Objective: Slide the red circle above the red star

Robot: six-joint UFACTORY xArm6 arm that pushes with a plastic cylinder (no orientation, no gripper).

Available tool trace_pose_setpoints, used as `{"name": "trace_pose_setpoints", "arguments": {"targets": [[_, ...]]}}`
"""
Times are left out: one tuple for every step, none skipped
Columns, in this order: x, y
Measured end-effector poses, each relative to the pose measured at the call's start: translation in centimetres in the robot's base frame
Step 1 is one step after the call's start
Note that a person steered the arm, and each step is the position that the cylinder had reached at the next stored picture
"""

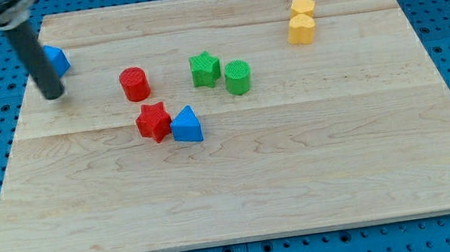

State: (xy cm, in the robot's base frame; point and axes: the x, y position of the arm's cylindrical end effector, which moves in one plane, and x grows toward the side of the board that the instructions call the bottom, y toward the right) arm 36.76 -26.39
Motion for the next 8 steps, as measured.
{"name": "trace_pose_setpoints", "arguments": {"targets": [[-2.8, -2.7], [-6.9, 2.2], [-11.2, 6.4], [-6.6, 7.5], [-4.4, 15.1], [-1.4, 15.2], [-1.8, 10.0], [2.0, 9.3]]}}
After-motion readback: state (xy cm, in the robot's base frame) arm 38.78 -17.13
